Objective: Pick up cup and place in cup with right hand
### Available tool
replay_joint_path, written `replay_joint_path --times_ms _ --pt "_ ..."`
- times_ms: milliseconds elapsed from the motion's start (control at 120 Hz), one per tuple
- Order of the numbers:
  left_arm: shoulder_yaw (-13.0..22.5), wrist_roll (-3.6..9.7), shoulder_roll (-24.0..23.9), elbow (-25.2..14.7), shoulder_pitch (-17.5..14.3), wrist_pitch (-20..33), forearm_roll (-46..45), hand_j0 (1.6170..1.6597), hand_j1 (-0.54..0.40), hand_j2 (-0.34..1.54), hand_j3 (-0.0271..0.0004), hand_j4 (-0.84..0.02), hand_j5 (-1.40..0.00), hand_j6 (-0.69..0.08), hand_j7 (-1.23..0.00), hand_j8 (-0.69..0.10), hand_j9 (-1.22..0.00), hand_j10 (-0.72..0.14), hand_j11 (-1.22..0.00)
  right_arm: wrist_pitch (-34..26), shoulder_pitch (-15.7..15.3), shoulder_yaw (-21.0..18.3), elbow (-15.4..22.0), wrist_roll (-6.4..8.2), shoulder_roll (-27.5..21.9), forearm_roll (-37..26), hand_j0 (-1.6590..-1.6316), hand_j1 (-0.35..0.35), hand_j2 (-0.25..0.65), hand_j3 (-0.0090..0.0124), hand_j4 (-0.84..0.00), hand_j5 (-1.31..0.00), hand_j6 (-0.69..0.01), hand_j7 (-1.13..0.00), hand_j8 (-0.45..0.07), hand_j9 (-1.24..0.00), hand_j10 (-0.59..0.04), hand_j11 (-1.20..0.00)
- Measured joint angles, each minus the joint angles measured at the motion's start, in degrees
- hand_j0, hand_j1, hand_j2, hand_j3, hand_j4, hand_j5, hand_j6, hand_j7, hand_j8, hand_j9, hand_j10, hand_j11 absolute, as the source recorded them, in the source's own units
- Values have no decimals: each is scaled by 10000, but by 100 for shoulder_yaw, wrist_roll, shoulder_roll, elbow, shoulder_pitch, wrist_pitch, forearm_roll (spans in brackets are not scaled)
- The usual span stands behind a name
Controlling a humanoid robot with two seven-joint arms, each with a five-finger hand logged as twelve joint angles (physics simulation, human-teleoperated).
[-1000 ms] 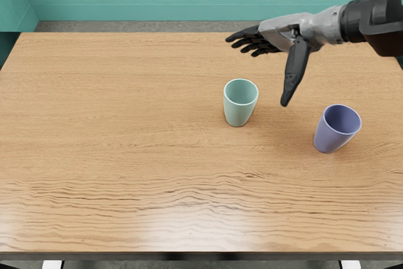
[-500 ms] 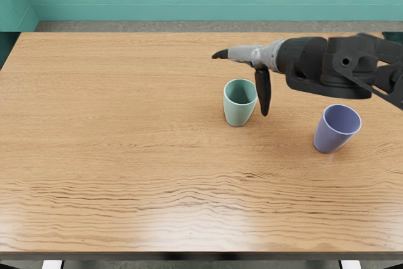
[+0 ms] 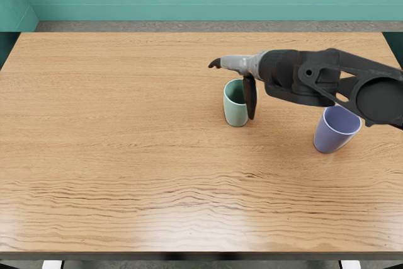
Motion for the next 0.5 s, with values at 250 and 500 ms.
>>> replay_joint_path --times_ms 250,500 --pt "0 0 0 0 0 0 0 16581 3490 0 0 -1 0 -2 0 -1 0 0 0 -272 -230 -9 -110 0 111 -248 -16581 -1873 -259 0 -1379 -1765 -1392 -1762 -1382 -1764 -1372 -1764" --pt "1 0 0 0 0 0 0 16581 3490 0 0 -1 0 -1 0 -1 0 0 0 -480 -339 -2 -111 -1 133 -325 -16581 -495 -184 0 -2199 -2835 -2218 -2824 -2204 -2833 -2194 -2833"
